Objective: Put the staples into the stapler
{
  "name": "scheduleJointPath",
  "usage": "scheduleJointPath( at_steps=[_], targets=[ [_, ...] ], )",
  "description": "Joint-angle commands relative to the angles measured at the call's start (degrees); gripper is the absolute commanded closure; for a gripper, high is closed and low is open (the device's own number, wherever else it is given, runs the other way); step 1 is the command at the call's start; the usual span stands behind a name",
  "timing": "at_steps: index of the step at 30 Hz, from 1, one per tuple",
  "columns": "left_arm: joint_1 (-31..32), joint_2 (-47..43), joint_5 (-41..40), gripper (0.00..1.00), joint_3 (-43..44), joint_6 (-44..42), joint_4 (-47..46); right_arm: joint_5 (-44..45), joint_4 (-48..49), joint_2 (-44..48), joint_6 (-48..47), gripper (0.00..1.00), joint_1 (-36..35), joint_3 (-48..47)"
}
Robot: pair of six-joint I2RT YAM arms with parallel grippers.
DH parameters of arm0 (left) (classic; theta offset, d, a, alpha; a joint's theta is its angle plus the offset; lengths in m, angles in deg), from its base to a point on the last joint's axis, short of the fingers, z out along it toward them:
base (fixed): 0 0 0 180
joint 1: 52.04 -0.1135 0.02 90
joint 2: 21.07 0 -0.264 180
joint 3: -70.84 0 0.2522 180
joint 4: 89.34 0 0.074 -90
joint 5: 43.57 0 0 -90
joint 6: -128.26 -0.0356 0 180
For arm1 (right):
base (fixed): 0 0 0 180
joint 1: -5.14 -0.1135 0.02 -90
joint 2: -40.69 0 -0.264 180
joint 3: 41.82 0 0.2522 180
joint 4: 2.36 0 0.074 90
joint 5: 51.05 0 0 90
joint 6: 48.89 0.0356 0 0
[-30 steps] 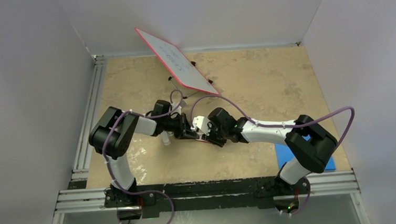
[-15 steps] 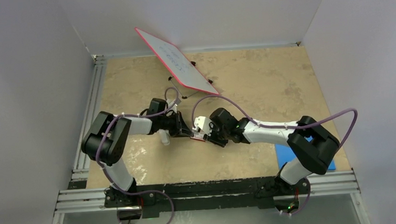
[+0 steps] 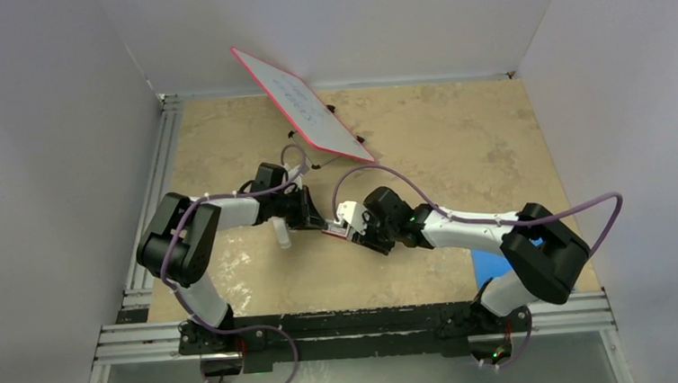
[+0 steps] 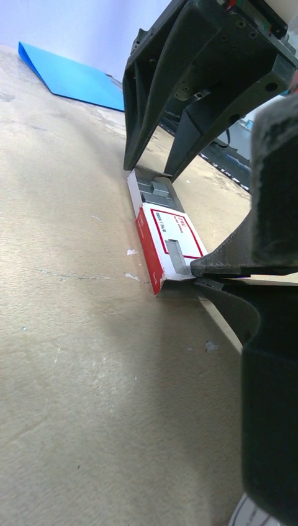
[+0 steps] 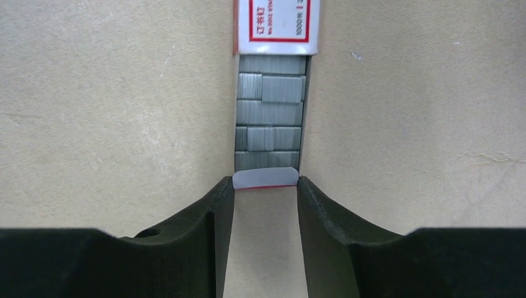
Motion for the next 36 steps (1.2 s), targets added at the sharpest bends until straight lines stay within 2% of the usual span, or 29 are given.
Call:
scheduleJointPath(
  at_steps=[1,8,10,12,13,15,18,23,28,30,34,36],
  targets=[
    [-0.97,-2.22,-4.25,1.00,1.93,-2.97,0.85,1.17,-1.55,2.13,-1.20,0.55,0.06,0.97],
    [-0.97,-2.46,-3.39,1.00,2.36,-2.91,1.38,2.04,-1.58,2.08,-0.69,0.49,0.05,1.01],
    [-0.97,-2.35,-3.02,1.00,2.51,-2.79,1.50,1.97,-1.57,2.93,0.21,0.41,0.10,0.40],
    [-0.99,-2.19,-2.22,0.98,2.36,-2.60,1.15,1.76,-1.19,4.43,1.59,0.24,0.05,-0.07],
    [-0.97,-2.06,-1.29,0.97,2.27,-2.45,0.65,1.41,-0.68,5.10,1.91,0.19,0.10,0.02],
    [-0.95,-1.32,0.78,0.96,2.20,-2.09,-0.49,0.39,0.34,5.57,2.00,0.15,0.09,-0.19],
    [-0.97,-0.13,3.01,0.95,2.36,-1.67,-1.29,-1.51,0.59,2.55,1.69,0.14,0.07,-1.83],
    [-0.92,0.38,3.91,0.95,2.49,-1.65,-1.49,-1.65,2.30,-3.78,-0.55,0.20,0.08,-4.01],
    [-0.95,0.83,4.99,0.96,2.48,-1.32,-1.95,-1.00,4.16,-5.58,-0.92,0.25,0.10,-4.33],
    [-0.95,0.90,5.11,0.97,2.40,-1.42,-2.13,-0.94,4.14,-6.42,-1.18,0.32,0.09,-4.44],
    [-0.97,0.72,4.71,1.00,2.62,-1.67,-1.90,0.68,3.58,-7.55,-1.78,0.52,0.05,-4.41],
    [-0.95,0.55,4.02,1.00,2.57,-1.94,-1.62,2.36,2.93,-7.18,-1.80,0.58,0.05,-3.84]
  ],
)
